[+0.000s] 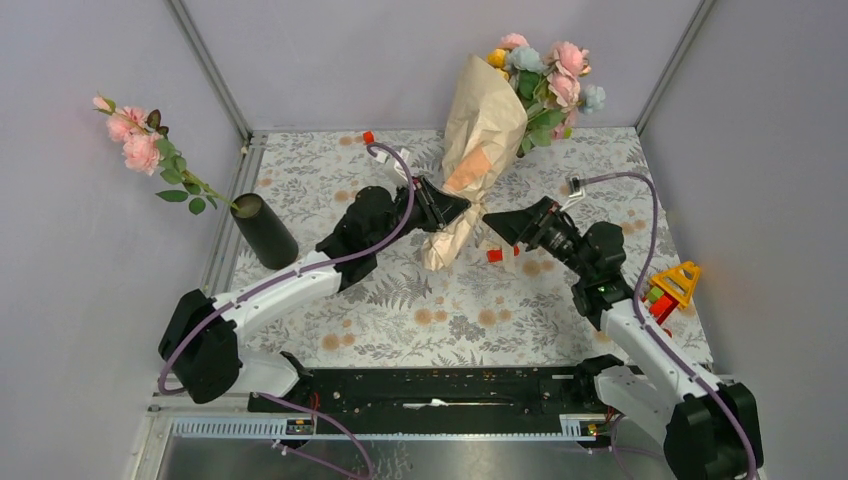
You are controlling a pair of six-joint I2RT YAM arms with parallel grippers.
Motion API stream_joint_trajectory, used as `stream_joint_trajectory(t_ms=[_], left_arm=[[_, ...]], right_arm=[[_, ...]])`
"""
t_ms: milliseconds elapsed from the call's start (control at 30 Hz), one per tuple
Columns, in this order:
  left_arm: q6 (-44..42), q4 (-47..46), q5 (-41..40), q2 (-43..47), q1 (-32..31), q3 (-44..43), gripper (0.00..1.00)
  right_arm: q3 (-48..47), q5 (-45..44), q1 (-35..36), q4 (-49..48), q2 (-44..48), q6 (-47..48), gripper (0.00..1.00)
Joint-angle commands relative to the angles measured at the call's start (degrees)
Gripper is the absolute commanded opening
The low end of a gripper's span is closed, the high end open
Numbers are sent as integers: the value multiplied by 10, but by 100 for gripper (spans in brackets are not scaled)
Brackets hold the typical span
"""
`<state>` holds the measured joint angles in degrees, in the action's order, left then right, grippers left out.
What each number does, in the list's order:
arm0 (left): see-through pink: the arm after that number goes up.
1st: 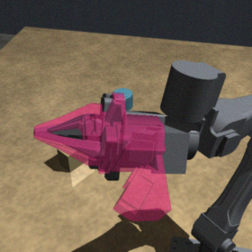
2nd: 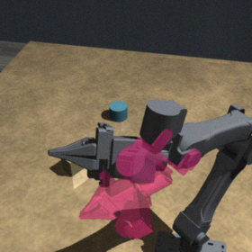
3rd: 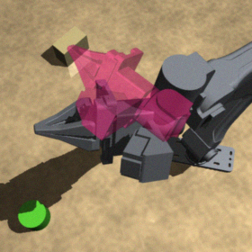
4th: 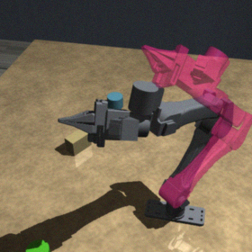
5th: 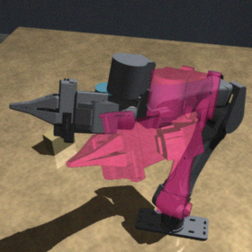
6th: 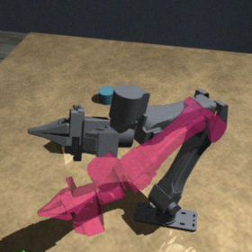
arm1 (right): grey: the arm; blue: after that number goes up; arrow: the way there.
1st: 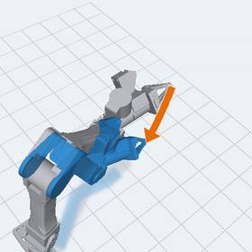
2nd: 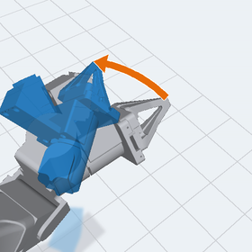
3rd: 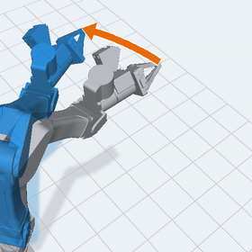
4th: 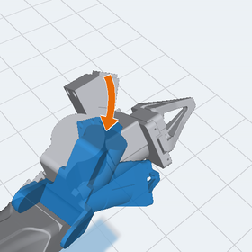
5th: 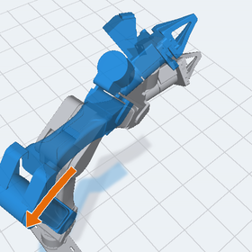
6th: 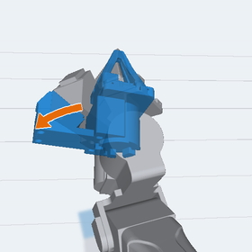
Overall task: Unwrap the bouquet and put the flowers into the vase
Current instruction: Pick up the fake flower at the center of the board.
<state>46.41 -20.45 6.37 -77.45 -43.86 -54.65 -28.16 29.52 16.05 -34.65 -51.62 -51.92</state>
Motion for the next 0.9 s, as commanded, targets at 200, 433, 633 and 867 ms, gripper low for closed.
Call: stream_joint_trajectory(t_ms=[200,433,633,867], left_arm=[[41,-152,53,86,0,16,0],[51,-168,56,114,-4,34,0],[54,-201,49,124,-7,40,0],[59,-210,68,117,-8,29,0]], right_arm=[[-73,-24,46,-128,-69,-21,100],[-115,-22,50,-101,-96,-11,100],[-135,-18,67,-100,-113,-7,100],[-164,6,95,-130,-133,-3,100]])
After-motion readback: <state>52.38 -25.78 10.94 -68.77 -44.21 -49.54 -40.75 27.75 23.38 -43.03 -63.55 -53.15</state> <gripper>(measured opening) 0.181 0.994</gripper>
